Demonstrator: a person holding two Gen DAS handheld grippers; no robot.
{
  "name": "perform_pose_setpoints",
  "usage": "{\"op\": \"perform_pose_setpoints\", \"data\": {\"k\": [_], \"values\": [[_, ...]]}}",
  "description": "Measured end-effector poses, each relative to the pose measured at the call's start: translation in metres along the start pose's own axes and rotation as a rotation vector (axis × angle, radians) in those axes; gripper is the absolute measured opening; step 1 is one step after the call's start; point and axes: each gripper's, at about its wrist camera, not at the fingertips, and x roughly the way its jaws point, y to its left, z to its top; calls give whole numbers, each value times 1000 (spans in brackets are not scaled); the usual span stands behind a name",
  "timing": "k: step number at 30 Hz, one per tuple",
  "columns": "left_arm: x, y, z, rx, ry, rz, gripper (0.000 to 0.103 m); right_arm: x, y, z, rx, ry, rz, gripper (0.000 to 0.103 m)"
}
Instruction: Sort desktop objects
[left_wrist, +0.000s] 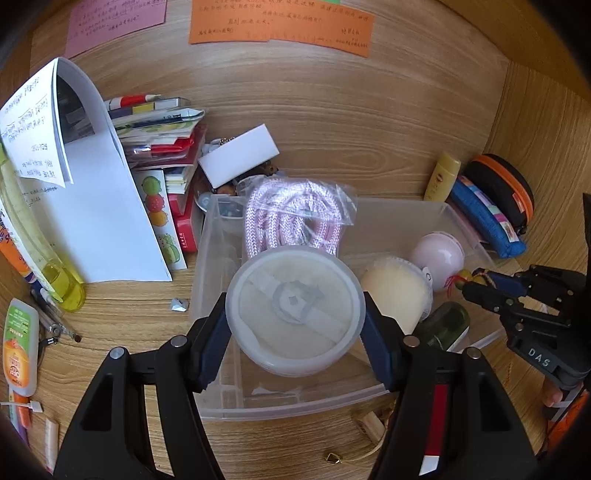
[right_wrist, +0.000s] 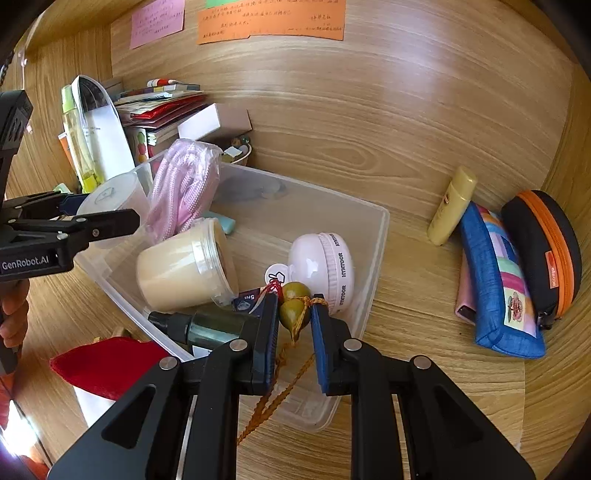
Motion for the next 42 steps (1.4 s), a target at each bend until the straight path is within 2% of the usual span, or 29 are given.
{"op": "perform_pose_setpoints", "data": {"k": [5, 11, 17, 28, 30, 31, 33, 35, 40, 41, 42], "values": [[2, -7, -4, 35, 4, 14, 65, -4, 1, -1, -3, 16, -2, 16], [-1, -4, -4, 33, -10, 20, 65, -9, 5, -4, -17, 19, -9, 17], [-11, -6, -6, 35, -31, 14, 67, -15, 3, -5, 3, 13, -9, 24], [-31, -16, -16, 56, -59, 5, 68, -38, -5, -14, 76, -1, 65, 27], [-35, -17, -17, 55, -63, 4, 68, -41, -8, -16, 94, 6, 117, 43], [-37, -17, -18, 55, -65, 3, 68, -43, -8, -17, 107, 8, 162, 46], [-39, -18, -19, 53, -68, 1, 68, -47, -6, -19, 107, 4, 170, 56], [-41, -17, -20, 52, -69, 0, 68, -49, -2, -21, 88, 4, 131, 57], [-45, -20, -23, 57, -70, -4, 68, -49, -4, -29, 100, 28, 133, 59], [-47, -21, -24, 59, -70, -6, 71, -50, -6, -31, 107, 28, 130, 59], [-48, -22, -25, 61, -70, -6, 78, -52, -7, -33, 113, 27, 128, 59]]}}
